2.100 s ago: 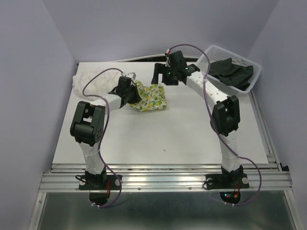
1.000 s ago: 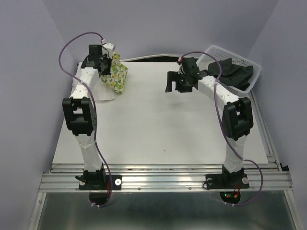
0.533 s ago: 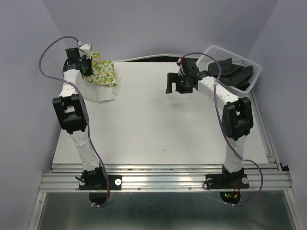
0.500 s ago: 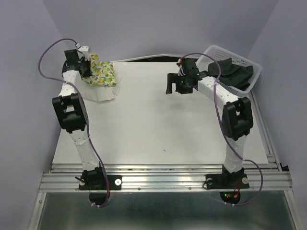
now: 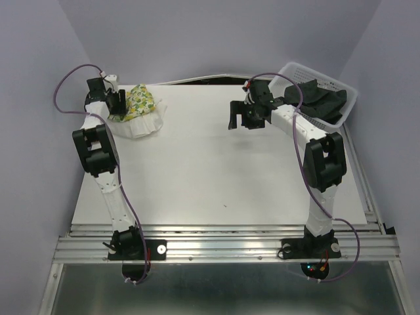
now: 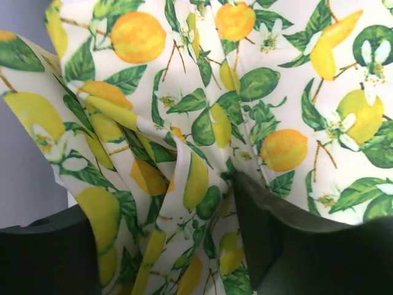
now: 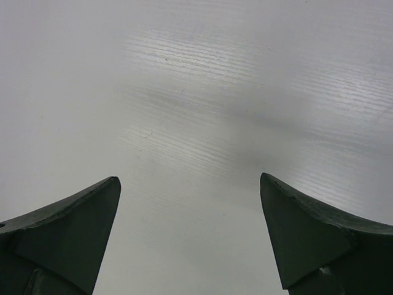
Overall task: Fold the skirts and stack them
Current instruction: Neatly place the folded skirt to the corner, then grab the skirt from the pile
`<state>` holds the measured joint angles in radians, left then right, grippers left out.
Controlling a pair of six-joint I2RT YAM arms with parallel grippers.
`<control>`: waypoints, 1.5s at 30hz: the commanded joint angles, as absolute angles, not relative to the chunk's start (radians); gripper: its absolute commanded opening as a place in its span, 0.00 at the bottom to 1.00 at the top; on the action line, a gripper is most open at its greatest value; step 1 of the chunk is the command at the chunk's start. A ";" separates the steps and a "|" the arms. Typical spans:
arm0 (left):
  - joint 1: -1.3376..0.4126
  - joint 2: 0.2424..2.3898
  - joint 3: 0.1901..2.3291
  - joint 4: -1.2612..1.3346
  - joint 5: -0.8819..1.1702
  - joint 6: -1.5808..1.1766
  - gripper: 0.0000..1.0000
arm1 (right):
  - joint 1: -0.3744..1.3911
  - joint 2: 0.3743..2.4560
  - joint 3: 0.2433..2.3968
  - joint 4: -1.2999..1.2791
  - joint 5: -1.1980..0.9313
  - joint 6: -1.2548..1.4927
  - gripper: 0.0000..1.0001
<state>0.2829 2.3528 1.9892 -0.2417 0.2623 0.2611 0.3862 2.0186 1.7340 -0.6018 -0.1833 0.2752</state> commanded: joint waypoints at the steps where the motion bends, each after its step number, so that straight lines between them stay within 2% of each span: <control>1: 0.290 2.211 1.982 -0.239 0.213 0.291 0.87 | 0.382 1.993 1.743 -0.606 -0.172 0.256 1.00; 10: 0.290 1.951 1.905 -0.213 0.118 0.291 0.91 | 0.382 1.939 1.709 -0.600 -0.161 0.241 1.00; 11: 0.290 1.925 1.911 -0.216 0.111 0.291 0.98 | 0.382 1.931 1.704 -0.598 -0.161 0.238 1.00; 17: 0.290 1.873 1.927 -0.285 0.162 0.310 0.99 | 0.382 1.905 1.666 -0.583 -0.175 0.166 1.00; 21: 0.285 1.749 1.768 -0.233 0.204 0.267 0.99 | 0.357 1.847 1.651 -0.583 -0.206 0.100 1.00; 25: 0.264 1.550 1.603 -0.166 0.242 0.293 0.99 | 0.278 1.723 1.615 -0.586 -0.219 0.029 1.00; 29: 0.137 1.426 1.499 -0.300 0.163 0.443 0.99 | 0.183 1.603 1.533 -0.587 -0.232 -0.026 1.00; 35: 0.026 1.258 1.375 -0.426 0.144 0.443 0.99 | 0.019 1.490 1.460 -0.588 -0.204 -0.029 1.00; 39: 0.005 1.174 1.332 -0.439 0.209 0.419 0.99 | -0.067 1.526 1.503 -0.572 -0.161 0.027 1.00; 42: -0.029 1.121 1.315 -0.423 0.280 0.400 0.99 | -0.165 1.623 1.601 -0.571 -0.152 0.072 1.00; 45: -0.032 1.100 1.307 -0.419 0.296 0.377 0.99 | -0.187 1.692 1.692 -0.571 -0.152 0.080 1.00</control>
